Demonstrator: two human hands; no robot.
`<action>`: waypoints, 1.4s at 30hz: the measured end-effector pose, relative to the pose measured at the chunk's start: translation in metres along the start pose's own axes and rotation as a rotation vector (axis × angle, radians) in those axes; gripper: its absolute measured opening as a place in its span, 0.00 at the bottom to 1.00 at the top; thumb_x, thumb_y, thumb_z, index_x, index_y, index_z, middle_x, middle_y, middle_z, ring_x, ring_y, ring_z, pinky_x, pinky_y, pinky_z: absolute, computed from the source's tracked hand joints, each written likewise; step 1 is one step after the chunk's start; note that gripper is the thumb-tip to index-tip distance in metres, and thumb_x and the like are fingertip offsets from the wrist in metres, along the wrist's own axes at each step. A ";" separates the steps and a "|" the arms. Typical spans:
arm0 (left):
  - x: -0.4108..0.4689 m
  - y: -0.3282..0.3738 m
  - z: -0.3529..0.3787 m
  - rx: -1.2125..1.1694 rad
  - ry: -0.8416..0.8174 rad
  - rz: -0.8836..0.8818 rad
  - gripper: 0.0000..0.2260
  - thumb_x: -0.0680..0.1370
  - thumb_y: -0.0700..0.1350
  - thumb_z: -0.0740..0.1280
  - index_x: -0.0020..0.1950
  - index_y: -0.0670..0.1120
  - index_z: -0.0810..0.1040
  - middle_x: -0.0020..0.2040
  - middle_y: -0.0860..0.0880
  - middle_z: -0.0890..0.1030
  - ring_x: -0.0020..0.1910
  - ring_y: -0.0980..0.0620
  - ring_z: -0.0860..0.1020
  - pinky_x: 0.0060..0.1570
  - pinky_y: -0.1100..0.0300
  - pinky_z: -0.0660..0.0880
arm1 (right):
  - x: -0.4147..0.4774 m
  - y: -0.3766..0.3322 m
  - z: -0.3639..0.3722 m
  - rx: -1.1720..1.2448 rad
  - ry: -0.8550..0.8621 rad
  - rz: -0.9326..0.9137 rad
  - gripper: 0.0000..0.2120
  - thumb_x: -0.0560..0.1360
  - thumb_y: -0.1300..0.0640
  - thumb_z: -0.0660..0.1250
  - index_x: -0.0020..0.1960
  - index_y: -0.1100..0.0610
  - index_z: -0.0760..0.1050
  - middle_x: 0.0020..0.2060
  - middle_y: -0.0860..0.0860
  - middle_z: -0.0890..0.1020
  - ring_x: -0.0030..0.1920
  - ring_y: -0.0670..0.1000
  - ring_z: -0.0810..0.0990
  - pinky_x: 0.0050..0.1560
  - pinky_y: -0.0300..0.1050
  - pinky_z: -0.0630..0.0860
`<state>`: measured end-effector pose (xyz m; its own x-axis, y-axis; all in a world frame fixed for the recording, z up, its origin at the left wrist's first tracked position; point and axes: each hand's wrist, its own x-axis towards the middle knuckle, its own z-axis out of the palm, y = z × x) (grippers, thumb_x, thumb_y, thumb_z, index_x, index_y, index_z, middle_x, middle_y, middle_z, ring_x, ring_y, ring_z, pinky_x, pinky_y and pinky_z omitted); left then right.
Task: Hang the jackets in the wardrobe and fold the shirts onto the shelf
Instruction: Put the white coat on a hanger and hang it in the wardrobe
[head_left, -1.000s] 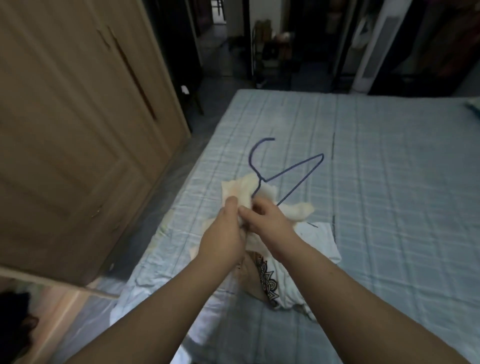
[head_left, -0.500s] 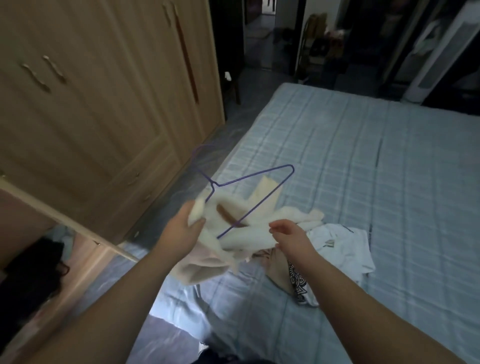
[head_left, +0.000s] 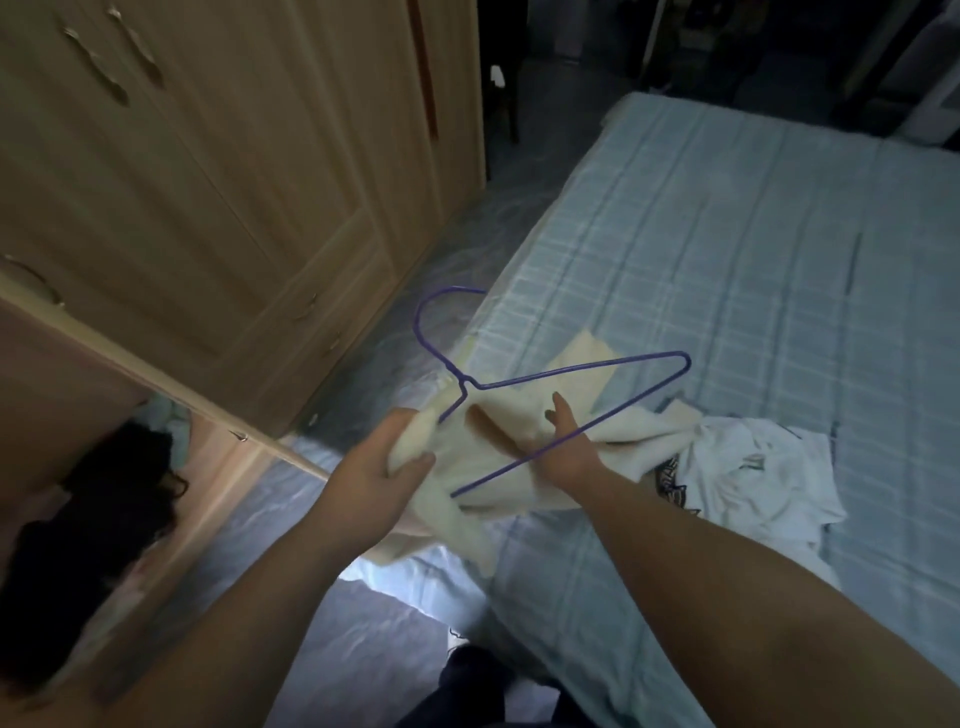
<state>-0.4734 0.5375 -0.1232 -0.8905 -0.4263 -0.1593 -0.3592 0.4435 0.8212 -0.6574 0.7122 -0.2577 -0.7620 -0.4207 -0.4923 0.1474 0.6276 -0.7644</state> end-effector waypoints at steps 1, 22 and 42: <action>0.000 -0.002 -0.003 0.003 -0.006 0.007 0.11 0.74 0.54 0.66 0.56 0.65 0.72 0.49 0.62 0.80 0.49 0.60 0.79 0.50 0.56 0.75 | 0.003 0.000 0.008 -0.005 -0.002 0.026 0.45 0.73 0.52 0.75 0.80 0.53 0.50 0.68 0.53 0.72 0.68 0.55 0.73 0.62 0.44 0.68; 0.007 0.010 -0.011 -0.025 -0.015 0.083 0.15 0.73 0.58 0.66 0.58 0.57 0.75 0.50 0.57 0.80 0.50 0.55 0.79 0.49 0.58 0.74 | 0.022 -0.006 -0.012 0.009 0.216 -0.177 0.20 0.69 0.42 0.59 0.46 0.57 0.77 0.42 0.56 0.83 0.47 0.59 0.81 0.52 0.56 0.77; 0.111 0.242 -0.066 0.043 -0.039 0.742 0.18 0.72 0.59 0.65 0.60 0.57 0.77 0.54 0.59 0.81 0.53 0.62 0.78 0.54 0.62 0.73 | -0.168 -0.147 -0.335 -0.166 0.808 -0.485 0.08 0.75 0.58 0.64 0.45 0.59 0.82 0.37 0.54 0.81 0.40 0.52 0.79 0.39 0.42 0.72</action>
<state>-0.6410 0.5461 0.0941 -0.9122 0.0251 0.4090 0.3307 0.6345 0.6986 -0.7620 0.9099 0.0769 -0.9304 -0.1188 0.3467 -0.3431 0.6147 -0.7102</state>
